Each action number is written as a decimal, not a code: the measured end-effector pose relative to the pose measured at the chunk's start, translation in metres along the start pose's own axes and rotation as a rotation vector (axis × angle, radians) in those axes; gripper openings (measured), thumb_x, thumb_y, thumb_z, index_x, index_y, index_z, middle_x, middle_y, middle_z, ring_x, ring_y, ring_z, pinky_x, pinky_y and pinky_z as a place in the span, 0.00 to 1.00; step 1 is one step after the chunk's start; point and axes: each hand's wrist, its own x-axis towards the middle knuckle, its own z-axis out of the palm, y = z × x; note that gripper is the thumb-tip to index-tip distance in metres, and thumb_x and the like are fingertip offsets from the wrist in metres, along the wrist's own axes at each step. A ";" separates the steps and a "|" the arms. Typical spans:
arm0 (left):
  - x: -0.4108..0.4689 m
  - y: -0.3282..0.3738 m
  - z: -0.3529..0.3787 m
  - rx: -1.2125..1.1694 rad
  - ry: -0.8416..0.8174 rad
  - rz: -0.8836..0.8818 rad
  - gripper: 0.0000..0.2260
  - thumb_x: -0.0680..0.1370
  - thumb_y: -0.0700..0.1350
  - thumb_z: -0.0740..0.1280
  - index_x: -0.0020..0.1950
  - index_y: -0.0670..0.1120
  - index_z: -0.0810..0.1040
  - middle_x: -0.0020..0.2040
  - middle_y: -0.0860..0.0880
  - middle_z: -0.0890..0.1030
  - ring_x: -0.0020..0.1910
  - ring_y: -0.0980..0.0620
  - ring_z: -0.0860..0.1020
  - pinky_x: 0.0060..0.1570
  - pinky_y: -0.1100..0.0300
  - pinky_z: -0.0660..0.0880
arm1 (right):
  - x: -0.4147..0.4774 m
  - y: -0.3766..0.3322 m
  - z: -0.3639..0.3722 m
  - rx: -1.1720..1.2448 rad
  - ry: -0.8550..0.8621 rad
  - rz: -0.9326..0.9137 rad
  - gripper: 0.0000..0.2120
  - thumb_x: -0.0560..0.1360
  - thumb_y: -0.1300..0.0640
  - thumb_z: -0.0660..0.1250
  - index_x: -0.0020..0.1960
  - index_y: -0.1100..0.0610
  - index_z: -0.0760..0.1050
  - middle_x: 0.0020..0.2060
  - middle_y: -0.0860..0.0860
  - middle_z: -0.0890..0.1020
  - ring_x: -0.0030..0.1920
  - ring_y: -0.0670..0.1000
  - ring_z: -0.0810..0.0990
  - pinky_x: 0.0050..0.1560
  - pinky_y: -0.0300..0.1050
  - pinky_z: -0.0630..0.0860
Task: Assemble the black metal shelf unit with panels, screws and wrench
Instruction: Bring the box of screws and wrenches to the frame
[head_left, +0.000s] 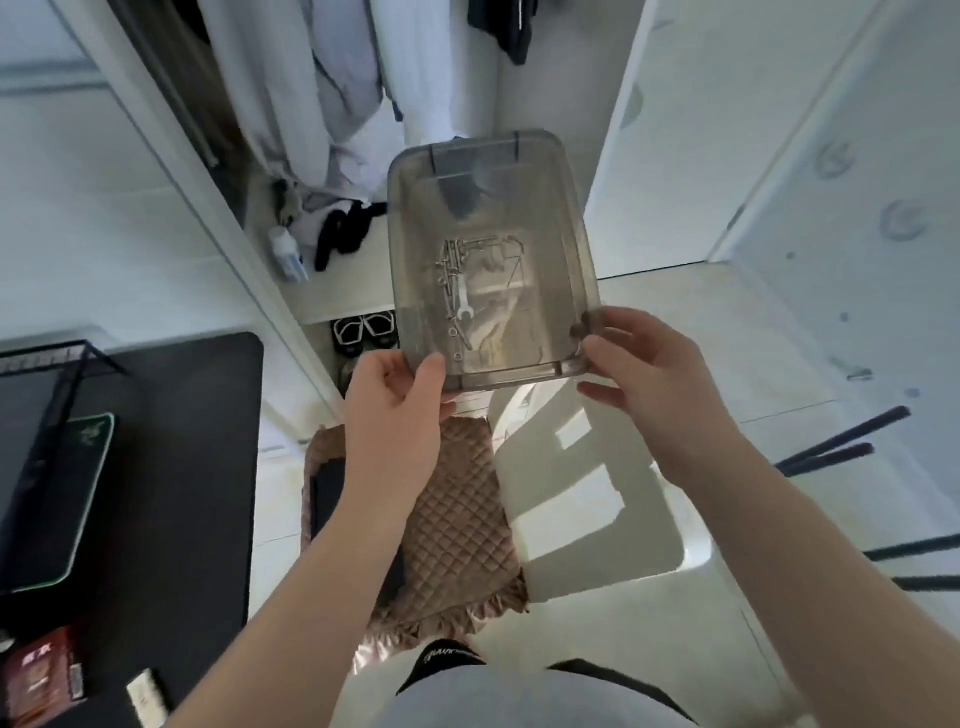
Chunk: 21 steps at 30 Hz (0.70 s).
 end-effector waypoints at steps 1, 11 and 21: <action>-0.006 0.005 0.012 -0.003 -0.014 0.016 0.05 0.80 0.43 0.68 0.52 0.44 0.74 0.48 0.43 0.83 0.45 0.47 0.85 0.46 0.54 0.83 | -0.003 -0.005 -0.014 0.000 0.016 -0.017 0.10 0.79 0.62 0.68 0.57 0.52 0.81 0.50 0.52 0.86 0.54 0.55 0.85 0.55 0.50 0.82; -0.090 0.001 0.168 0.032 -0.226 0.023 0.08 0.80 0.42 0.68 0.54 0.39 0.74 0.50 0.37 0.83 0.45 0.46 0.85 0.47 0.51 0.83 | -0.044 0.003 -0.195 0.017 0.237 -0.060 0.08 0.78 0.60 0.69 0.54 0.49 0.81 0.50 0.49 0.86 0.53 0.50 0.84 0.54 0.49 0.82; -0.185 -0.077 0.334 0.298 -0.549 -0.065 0.02 0.79 0.39 0.66 0.49 0.41 0.74 0.44 0.42 0.82 0.42 0.46 0.85 0.45 0.52 0.83 | -0.114 0.094 -0.392 0.028 0.470 0.216 0.15 0.80 0.52 0.69 0.65 0.53 0.76 0.53 0.48 0.85 0.50 0.51 0.85 0.56 0.49 0.83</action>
